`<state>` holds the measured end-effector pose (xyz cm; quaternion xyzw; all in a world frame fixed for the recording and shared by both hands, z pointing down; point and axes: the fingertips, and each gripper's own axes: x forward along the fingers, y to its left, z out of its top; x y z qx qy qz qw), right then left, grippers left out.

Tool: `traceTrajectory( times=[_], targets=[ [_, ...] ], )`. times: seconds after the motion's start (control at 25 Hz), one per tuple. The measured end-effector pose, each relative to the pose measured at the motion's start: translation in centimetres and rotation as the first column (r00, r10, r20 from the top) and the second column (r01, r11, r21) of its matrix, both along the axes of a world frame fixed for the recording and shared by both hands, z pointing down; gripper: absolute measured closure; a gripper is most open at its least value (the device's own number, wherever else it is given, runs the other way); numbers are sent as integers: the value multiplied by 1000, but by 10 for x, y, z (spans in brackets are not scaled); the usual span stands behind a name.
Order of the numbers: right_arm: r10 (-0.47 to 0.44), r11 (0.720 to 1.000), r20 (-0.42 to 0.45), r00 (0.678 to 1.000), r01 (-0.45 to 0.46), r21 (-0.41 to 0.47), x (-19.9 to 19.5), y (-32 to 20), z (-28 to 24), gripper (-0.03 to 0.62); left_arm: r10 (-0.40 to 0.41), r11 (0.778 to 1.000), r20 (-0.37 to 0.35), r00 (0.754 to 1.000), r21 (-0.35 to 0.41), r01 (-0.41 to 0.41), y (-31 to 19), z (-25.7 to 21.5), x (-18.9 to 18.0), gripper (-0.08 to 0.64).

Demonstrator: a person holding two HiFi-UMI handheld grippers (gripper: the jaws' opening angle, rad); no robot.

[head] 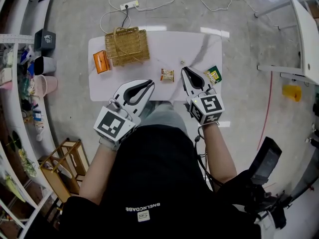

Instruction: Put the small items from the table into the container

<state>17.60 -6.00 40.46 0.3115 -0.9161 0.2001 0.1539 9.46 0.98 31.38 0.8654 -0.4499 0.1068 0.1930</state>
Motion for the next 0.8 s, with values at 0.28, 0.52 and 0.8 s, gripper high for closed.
traceTrajectory(
  times=[0.28,0.52,0.8],
  targets=[
    [56,992,-103,993,-67,-104,30,-9,73,567,-4,999,15,1000,-48,4,-7,31,-1,554],
    [48,977,-212,976,-90,-194,58,-1,143,495,8,995,30,1000,-101,-5,-18,57,6,543],
    [26,948,-334,942,-129,-290,98,9,217,415,33,987,28,999,-158,-28,-19,86,25,520]
  ],
)
